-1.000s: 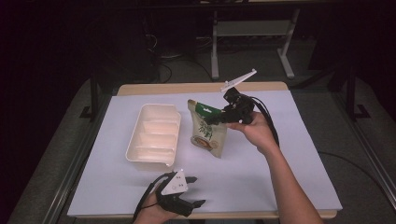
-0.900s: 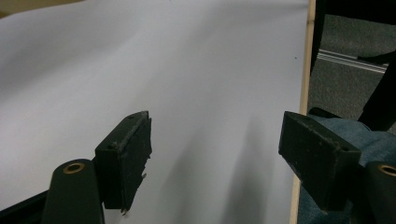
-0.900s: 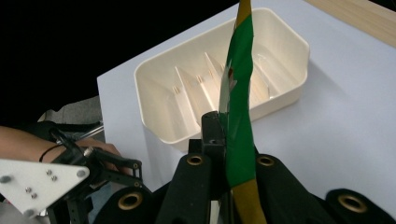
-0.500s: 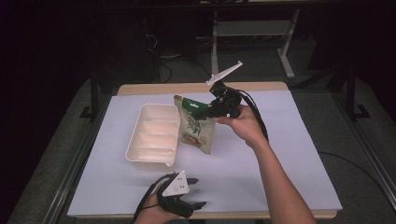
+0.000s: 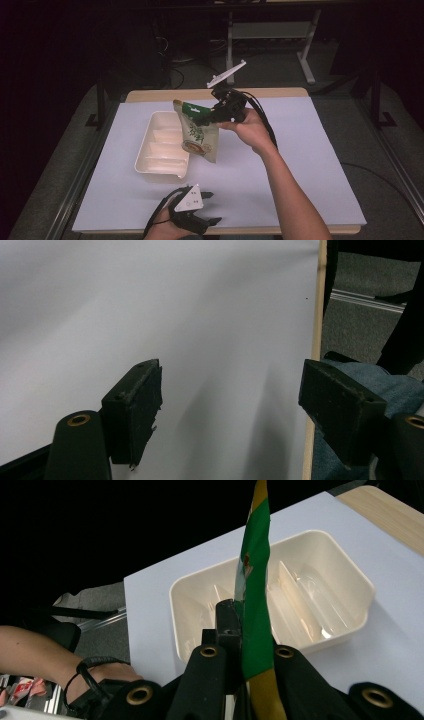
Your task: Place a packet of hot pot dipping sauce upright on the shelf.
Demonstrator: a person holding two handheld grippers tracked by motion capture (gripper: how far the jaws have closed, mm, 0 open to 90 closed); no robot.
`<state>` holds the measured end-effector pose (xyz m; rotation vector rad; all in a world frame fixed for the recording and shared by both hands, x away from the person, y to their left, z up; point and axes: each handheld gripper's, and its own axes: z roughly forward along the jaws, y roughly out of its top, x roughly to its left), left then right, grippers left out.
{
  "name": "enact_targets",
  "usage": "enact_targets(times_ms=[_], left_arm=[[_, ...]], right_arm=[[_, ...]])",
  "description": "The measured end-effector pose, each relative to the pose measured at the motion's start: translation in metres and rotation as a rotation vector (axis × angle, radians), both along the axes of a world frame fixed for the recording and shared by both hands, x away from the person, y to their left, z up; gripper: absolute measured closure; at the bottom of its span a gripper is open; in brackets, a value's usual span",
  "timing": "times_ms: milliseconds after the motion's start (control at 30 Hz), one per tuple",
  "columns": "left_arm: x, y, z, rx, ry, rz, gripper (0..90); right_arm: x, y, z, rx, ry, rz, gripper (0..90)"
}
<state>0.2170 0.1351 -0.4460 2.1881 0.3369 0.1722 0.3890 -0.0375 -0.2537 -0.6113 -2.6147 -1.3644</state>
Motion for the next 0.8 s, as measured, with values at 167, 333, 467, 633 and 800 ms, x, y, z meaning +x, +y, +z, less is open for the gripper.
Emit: enact_targets(times_ms=[167,333,467,633,800], left_arm=[[0.000,0.000,0.000,-0.002,0.000,-0.002,24.8],[0.000,0.001,0.000,-0.006,0.000,0.000,24.7],[0.000,0.001,0.000,-0.004,-0.002,-0.001,24.6],[0.000,0.001,0.000,-0.003,-0.003,-0.004,24.3],[0.000,0.000,-0.001,-0.003,-0.002,-0.004,24.3]], right_arm=[[-0.001,0.014,0.004,0.006,-0.005,0.023,89.6],[-0.002,0.024,0.005,0.006,-0.009,0.044,89.6],[-0.002,0.030,0.005,0.008,-0.003,0.052,89.6],[-0.002,0.040,0.006,0.015,-0.004,0.068,89.6],[-0.003,0.050,0.006,0.011,-0.005,0.086,89.6]])
